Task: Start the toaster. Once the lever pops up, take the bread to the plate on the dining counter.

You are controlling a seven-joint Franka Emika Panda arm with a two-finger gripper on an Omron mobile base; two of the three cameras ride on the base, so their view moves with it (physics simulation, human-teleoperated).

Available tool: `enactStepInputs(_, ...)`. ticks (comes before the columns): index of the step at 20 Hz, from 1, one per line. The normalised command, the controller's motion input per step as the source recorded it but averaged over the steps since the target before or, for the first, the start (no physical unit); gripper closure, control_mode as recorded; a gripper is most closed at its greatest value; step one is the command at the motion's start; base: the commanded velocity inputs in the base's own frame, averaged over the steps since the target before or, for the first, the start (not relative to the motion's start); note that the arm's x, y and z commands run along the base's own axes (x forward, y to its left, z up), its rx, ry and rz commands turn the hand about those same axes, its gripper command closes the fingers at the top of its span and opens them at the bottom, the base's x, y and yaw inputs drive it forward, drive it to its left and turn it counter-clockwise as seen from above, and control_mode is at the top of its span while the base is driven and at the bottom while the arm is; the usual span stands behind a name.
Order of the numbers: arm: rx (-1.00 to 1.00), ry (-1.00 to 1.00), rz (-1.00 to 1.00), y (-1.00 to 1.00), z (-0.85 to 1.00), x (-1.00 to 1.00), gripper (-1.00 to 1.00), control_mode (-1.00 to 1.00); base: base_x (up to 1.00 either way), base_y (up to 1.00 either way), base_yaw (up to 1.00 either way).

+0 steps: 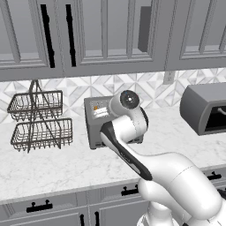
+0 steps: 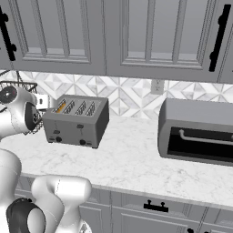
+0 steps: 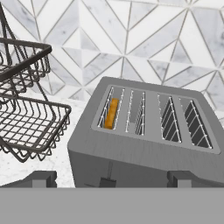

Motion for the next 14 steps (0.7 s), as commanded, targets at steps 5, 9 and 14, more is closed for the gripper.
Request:
enactStepInputs(5,0.0,0.0,0.0,0.0,0.0,0.0,-1.0,-1.0,0.0,0.0,0.0)
enactStepInputs(9,0.0,0.0,0.0,0.0,0.0,0.0,-1.0,-1.0,0.0,0.0,0.0)
enactStepInputs(14,0.0,0.0,0.0,0.0,0.0,0.0,-1.0,-1.0,0.0,0.0,0.0)
